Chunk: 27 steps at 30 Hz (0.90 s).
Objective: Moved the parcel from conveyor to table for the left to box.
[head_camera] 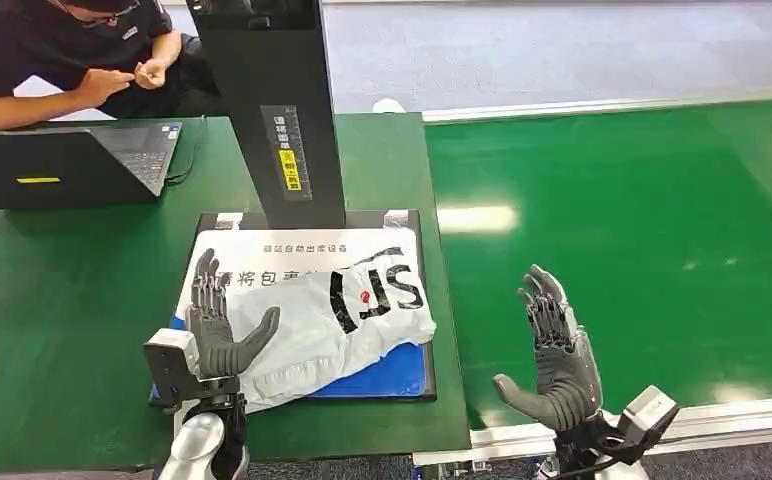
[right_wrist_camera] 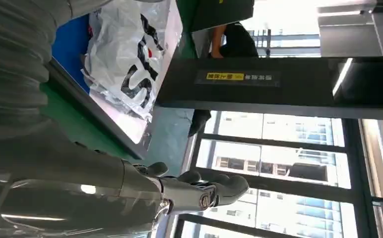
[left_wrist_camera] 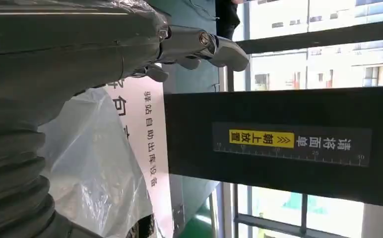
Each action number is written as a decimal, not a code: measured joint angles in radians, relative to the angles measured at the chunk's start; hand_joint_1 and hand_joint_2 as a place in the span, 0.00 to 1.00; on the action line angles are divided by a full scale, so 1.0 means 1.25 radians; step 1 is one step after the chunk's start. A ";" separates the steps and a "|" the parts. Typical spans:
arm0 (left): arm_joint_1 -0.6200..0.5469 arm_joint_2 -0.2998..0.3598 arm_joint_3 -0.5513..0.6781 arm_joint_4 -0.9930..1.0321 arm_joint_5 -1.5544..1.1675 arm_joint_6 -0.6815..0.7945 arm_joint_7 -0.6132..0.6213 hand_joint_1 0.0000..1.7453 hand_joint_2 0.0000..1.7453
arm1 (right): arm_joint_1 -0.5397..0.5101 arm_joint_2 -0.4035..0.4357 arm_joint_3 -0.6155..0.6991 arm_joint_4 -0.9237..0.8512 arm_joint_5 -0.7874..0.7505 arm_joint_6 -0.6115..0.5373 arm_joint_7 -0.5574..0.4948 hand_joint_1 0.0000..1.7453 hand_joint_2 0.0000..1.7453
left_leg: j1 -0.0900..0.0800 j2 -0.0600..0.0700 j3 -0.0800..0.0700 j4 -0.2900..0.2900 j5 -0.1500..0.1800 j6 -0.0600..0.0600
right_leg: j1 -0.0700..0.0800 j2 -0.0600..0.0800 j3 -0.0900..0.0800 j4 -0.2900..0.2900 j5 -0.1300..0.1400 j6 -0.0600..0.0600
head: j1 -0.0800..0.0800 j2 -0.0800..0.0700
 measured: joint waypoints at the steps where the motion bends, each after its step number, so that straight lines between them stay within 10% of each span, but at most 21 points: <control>1: 0.000 0.000 0.000 0.000 0.000 0.000 0.000 0.00 1.00 | 0.002 0.001 0.000 -0.001 0.003 0.001 -0.002 0.00 1.00 | 0.000 0.000 0.000 0.000 0.000 0.000 | 0.000 0.000 0.000 0.000 0.000 0.000 | 0.000 0.000; 27: 0.002 -0.003 0.004 -0.015 -0.008 -0.002 0.010 0.00 1.00 | 0.007 0.018 -0.006 -0.002 0.028 0.010 -0.007 0.00 1.00 | 0.000 0.000 0.000 0.000 0.000 0.000 | 0.000 0.000 0.000 0.000 0.000 0.000 | 0.000 0.000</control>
